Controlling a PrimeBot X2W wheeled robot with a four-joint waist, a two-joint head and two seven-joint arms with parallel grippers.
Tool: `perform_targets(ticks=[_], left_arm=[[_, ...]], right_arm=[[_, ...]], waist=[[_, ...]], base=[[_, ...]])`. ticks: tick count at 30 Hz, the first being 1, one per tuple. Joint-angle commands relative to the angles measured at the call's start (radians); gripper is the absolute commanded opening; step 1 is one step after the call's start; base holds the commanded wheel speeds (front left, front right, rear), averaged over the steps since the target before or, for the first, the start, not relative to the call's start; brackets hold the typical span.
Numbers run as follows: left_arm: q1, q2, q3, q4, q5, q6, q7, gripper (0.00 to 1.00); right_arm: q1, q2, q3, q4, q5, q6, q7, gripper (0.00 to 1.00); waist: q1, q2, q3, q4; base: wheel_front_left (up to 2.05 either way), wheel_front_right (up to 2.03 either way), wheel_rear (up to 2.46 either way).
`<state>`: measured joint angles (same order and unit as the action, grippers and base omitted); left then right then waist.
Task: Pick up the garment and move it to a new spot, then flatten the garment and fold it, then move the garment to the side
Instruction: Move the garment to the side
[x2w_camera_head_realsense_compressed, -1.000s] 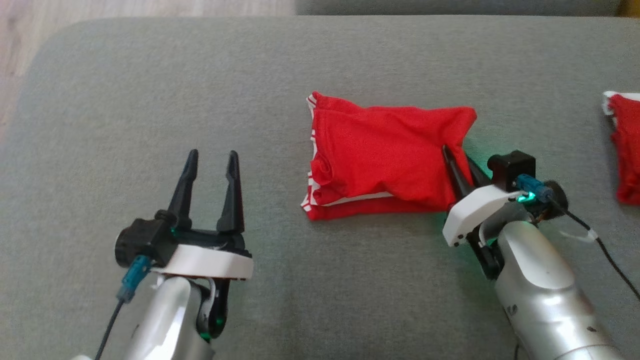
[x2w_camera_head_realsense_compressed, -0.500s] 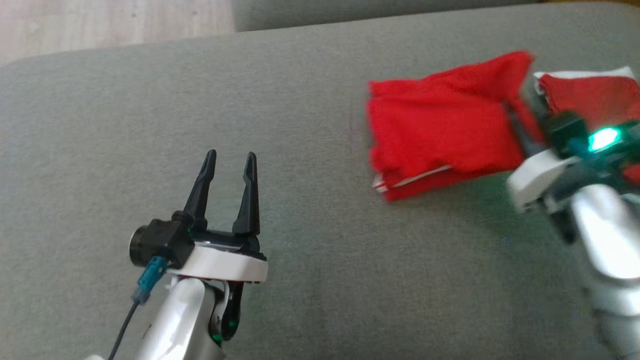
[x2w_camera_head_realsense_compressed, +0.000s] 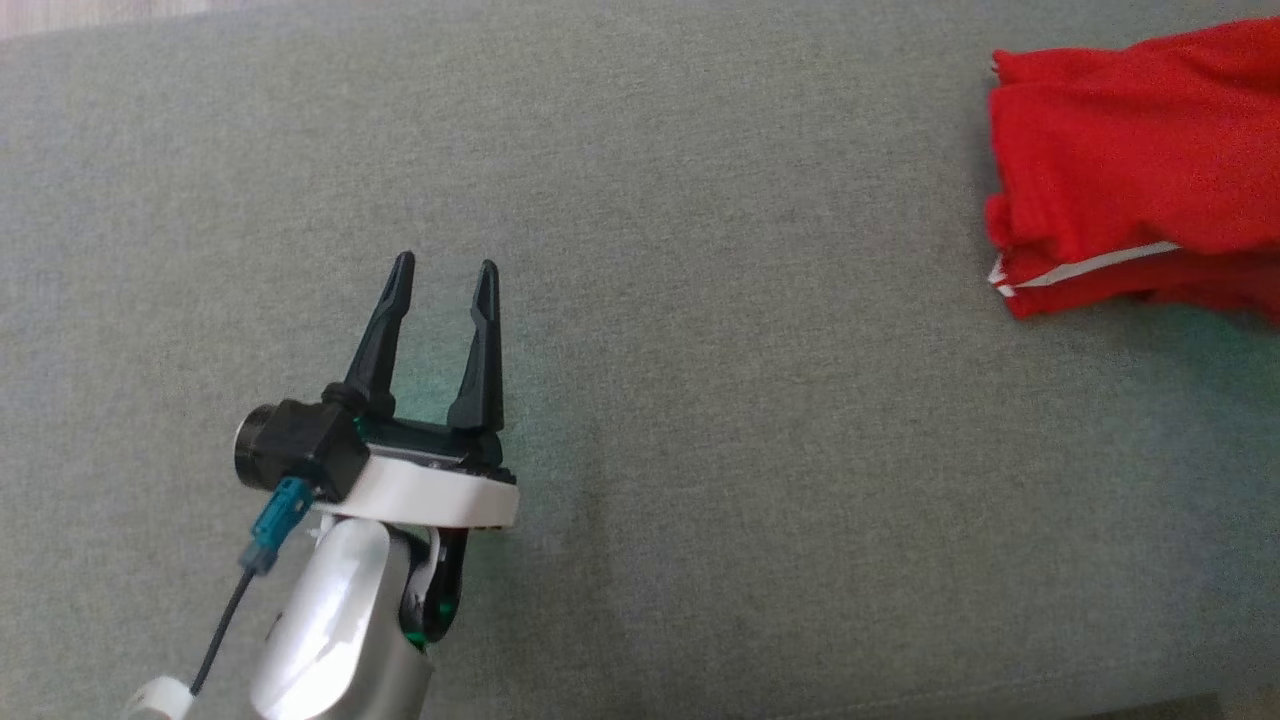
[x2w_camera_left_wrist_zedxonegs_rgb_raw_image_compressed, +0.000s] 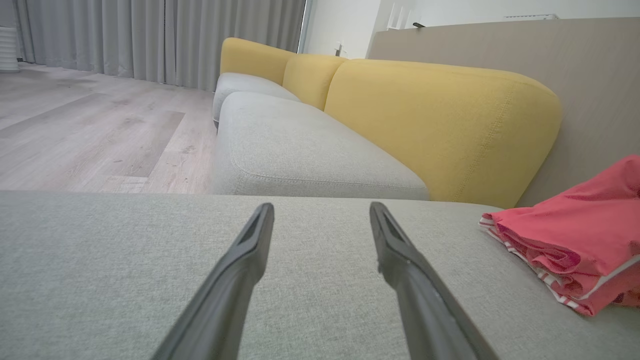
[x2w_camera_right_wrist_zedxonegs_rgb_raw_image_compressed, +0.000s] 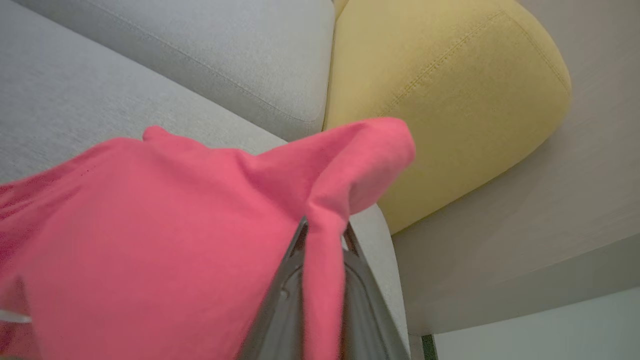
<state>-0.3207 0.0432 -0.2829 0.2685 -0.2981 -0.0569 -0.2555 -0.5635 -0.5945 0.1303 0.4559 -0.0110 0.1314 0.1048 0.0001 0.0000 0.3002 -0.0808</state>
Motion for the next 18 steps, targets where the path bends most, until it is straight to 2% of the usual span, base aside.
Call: perform_targets(ticks=[1,7,18], left_arm=[[-0.023,0.007,0.041,-0.025,0.009,-0.007,-0.006,1.0],[-0.027,0.007,0.053,-0.021,0.018,-0.019,-0.006,1.0],[-0.018,0.007,0.078,-0.024,0.031,-0.028,-0.006,1.0]], right_arm=[[-0.016,-0.055,-0.011,-0.014,-0.015,-0.001,0.008,0.0],[-0.013,-0.093,-0.045,0.028,-0.065,-0.001,0.023,0.0],[0.027,-0.07,-0.132,0.02,-0.125,-0.001,0.045,0.0]], waist=[[-0.0001,0.0,0.007,0.002],[-0.0001,0.0,0.018,0.013],[-0.0001,0.0,0.037,0.018]], base=[[0.0,0.0,0.0],[0.0,0.0,0.0],[0.0,0.0,0.0]])
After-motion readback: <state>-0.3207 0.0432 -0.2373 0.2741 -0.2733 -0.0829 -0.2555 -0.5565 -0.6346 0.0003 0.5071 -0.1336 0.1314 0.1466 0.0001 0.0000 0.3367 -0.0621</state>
